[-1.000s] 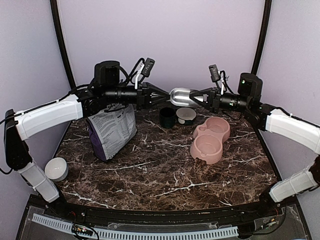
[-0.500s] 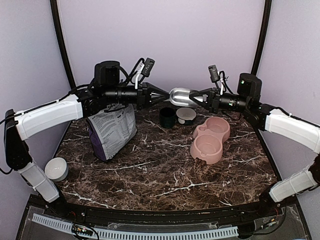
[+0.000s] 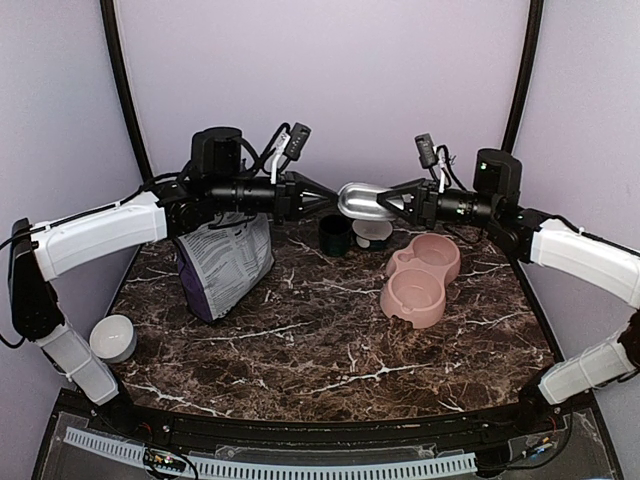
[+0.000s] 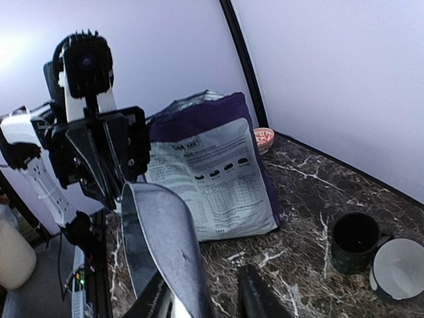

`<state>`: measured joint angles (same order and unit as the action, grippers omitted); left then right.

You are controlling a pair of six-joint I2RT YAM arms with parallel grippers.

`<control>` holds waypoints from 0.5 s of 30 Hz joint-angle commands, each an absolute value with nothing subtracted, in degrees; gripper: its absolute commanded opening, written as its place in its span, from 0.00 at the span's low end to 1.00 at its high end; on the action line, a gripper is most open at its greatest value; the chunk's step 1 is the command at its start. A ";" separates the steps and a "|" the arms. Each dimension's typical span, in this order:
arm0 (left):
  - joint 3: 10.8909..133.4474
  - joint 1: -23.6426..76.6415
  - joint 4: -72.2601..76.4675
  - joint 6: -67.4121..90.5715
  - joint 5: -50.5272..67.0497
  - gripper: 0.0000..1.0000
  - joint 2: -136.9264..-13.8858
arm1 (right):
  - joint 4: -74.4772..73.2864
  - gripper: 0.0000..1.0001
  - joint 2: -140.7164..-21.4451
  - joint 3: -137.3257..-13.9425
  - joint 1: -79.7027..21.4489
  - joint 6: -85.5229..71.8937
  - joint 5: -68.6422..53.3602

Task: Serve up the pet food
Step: Pass from the right arm to the left

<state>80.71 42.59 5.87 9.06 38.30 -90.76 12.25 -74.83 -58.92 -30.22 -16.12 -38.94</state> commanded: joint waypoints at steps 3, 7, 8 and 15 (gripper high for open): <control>79.38 42.13 5.45 7.18 37.20 0.00 -88.80 | 6.28 0.43 -71.05 -57.41 -30.32 -13.99 -30.16; 78.30 41.87 5.51 6.95 36.87 0.00 -88.68 | 2.15 0.47 -68.71 -55.90 -30.20 -13.06 -23.79; 78.09 41.81 5.52 6.85 36.82 0.00 -88.68 | 1.63 0.48 -68.19 -55.39 -30.23 -12.97 -22.31; 77.80 41.69 4.37 6.10 36.05 0.00 -88.25 | -2.70 0.53 -67.54 -53.41 -30.13 -12.88 -15.53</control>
